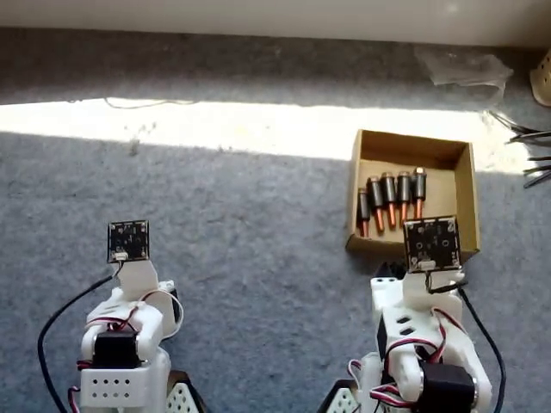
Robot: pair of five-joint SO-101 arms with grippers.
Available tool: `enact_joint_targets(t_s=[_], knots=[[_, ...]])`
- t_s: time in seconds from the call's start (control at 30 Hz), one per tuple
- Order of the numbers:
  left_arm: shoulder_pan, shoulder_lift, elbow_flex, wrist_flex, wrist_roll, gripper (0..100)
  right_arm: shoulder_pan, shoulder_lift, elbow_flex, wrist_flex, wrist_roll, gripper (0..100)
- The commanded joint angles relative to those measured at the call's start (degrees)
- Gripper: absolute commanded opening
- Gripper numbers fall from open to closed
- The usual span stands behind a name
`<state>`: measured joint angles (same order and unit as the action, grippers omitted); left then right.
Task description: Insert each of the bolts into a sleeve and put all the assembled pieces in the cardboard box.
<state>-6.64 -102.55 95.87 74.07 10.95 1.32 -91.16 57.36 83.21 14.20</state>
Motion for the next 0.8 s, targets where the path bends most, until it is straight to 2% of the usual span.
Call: enact_joint_targets(t_s=[0.0, 0.23, 0.43, 0.6, 0.77], knots=[[0.7, 0.9, 1.5, 0.3, -0.1, 1, -0.2, -0.4, -0.3, -1.9, 0.7, 0.5], [0.7, 0.9, 1.5, 0.3, -0.1, 1, -0.5, -0.7, 0.5, -2.1, 0.7, 0.5], [0.7, 0.9, 1.5, 0.3, -0.1, 1, -0.2, -0.8, 8.1, -8.0, 0.3, 0.5], [0.7, 0.9, 1.5, 0.3, -0.1, 1, -0.5, -0.8, 12.6, -11.3, -3.9, 0.5], [0.7, 0.9, 1.5, 0.3, -0.1, 1, -0.6, -0.8, 14.0, -11.6, -4.1, 0.5]])
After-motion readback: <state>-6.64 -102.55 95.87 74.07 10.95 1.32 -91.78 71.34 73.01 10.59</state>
